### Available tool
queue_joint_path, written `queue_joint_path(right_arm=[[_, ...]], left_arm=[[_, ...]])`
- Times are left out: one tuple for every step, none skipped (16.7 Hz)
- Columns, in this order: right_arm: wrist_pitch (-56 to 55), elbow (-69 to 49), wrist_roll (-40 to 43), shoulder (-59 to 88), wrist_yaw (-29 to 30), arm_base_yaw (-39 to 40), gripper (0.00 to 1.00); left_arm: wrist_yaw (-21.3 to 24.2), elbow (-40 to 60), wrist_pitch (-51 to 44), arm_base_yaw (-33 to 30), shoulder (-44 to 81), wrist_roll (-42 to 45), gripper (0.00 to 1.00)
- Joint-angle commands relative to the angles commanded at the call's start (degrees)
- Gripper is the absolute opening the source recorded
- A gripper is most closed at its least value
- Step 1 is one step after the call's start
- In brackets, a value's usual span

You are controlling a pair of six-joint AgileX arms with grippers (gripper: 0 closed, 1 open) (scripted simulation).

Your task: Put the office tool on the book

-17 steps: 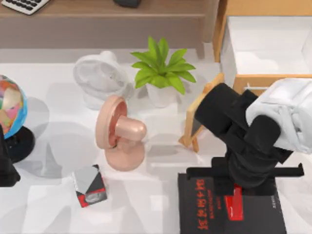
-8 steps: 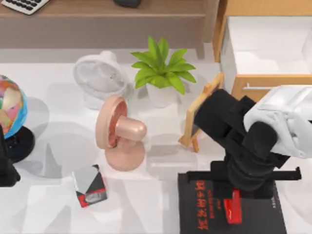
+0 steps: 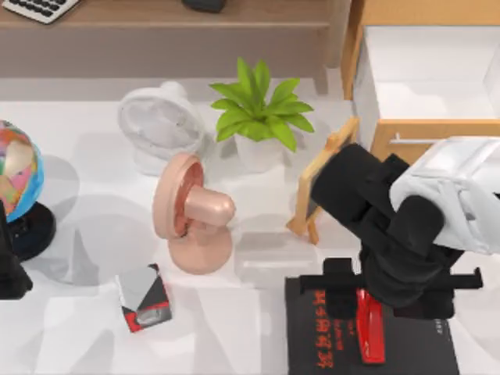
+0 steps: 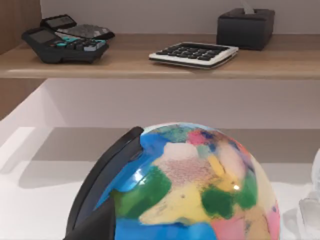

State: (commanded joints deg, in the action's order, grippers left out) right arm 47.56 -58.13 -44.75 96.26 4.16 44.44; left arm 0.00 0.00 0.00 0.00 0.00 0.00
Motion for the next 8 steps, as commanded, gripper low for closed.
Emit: queue_joint_path(right_arm=[[0.0,0.0,0.0,0.0,0.0,0.0,0.9],[0.0,0.0,0.0,0.0,0.0,0.0,0.98],[0.0,0.0,0.0,0.0,0.0,0.0,1.0],[0.0,0.0,0.0,0.0,0.0,0.0,1.0],[0.0,0.0,0.0,0.0,0.0,0.0,1.0],[0.0,0.0,0.0,0.0,0.0,0.0,1.0],[0.0,0.0,0.0,0.0,0.0,0.0,1.0],[0.0,0.0,0.0,0.0,0.0,0.0,1.0]], left_arm=[[0.0,0.0,0.0,0.0,0.0,0.0,1.0],[0.0,0.0,0.0,0.0,0.0,0.0,1.0],[0.0,0.0,0.0,0.0,0.0,0.0,1.0],[0.0,0.0,0.0,0.0,0.0,0.0,1.0],[0.0,0.0,0.0,0.0,0.0,0.0,1.0],[0.0,0.0,0.0,0.0,0.0,0.0,1.0],[0.0,0.0,0.0,0.0,0.0,0.0,1.0],[0.0,0.0,0.0,0.0,0.0,0.0,1.0]])
